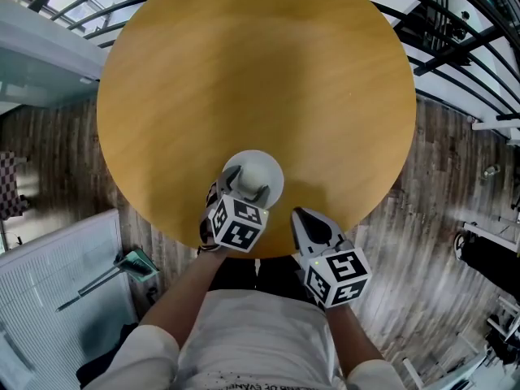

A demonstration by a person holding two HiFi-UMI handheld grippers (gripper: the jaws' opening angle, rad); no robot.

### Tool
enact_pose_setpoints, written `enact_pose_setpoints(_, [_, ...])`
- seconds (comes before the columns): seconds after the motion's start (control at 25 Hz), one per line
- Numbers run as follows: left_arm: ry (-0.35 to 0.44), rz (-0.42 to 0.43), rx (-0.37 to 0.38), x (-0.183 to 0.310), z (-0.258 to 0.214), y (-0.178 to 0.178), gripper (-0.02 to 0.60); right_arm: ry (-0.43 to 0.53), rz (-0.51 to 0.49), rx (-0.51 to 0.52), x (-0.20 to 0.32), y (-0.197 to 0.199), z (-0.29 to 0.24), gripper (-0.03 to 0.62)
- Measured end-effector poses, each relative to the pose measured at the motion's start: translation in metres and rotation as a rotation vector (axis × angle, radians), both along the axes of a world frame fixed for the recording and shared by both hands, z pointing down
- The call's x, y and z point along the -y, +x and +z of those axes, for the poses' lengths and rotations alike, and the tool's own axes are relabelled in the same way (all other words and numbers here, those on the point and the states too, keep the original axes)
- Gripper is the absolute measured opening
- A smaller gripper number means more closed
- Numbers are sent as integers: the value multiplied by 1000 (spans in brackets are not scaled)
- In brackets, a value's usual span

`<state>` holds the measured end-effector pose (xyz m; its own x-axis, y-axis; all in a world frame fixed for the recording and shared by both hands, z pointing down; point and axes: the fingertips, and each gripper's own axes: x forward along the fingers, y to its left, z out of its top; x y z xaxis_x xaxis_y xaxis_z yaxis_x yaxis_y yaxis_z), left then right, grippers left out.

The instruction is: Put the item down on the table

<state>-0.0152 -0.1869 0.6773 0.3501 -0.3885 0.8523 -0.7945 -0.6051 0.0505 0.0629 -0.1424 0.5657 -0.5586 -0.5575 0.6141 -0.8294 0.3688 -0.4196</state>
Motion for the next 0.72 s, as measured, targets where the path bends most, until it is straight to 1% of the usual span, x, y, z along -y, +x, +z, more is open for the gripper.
enact_pose_setpoints(0.2, [52,-6,-32,2,-26,1,321,14,-16,-1,-1,-3,-5,25])
enact_pose_setpoints(0.36, [54,-44,-71,-5,-42,-6,321,35,-34,-4,-4,-7,-12,25])
enact_pose_setpoints(0.52, [63,-59,-122,-18,-67,-11,312,64,-52,-12,-8,-9,-24,25])
enact_pose_setpoints(0.64, [102,-62,-157,-27,-96,-14,251,86,-59,-18,-12,-11,-35,25])
enact_pose_setpoints(0.72, [145,-53,-154,-32,-113,-17,187,102,-62,-23,-15,-13,-43,25])
